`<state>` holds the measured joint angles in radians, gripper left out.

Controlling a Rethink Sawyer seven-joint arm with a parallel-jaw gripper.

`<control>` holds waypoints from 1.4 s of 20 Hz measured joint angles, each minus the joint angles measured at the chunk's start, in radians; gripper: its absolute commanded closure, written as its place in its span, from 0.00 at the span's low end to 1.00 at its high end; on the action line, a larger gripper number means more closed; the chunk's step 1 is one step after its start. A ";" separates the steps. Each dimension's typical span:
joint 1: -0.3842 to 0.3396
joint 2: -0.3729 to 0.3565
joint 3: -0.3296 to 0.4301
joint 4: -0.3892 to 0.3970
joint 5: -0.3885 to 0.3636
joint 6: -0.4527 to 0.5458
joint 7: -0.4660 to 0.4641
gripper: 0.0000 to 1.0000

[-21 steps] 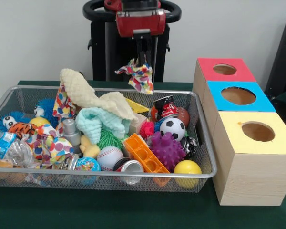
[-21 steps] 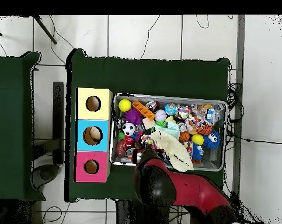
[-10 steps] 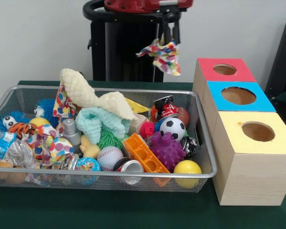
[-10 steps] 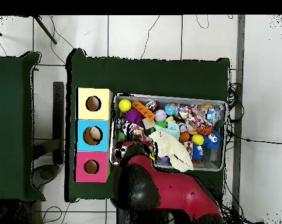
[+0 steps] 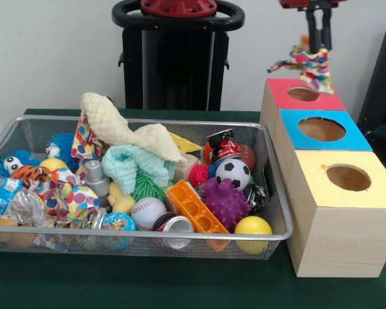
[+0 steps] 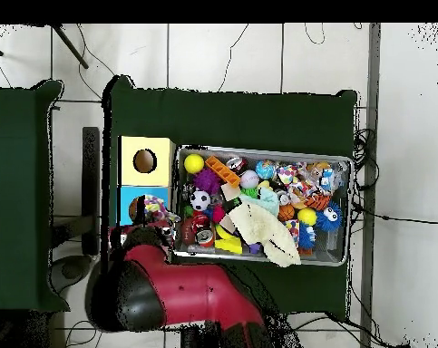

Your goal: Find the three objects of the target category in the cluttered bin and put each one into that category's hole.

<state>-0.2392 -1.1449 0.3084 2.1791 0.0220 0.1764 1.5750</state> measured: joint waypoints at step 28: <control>0.256 0.347 -0.273 -0.325 0.166 0.018 0.002 1.00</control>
<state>0.0164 -0.7982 0.0358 1.8540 0.1879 0.1947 1.5773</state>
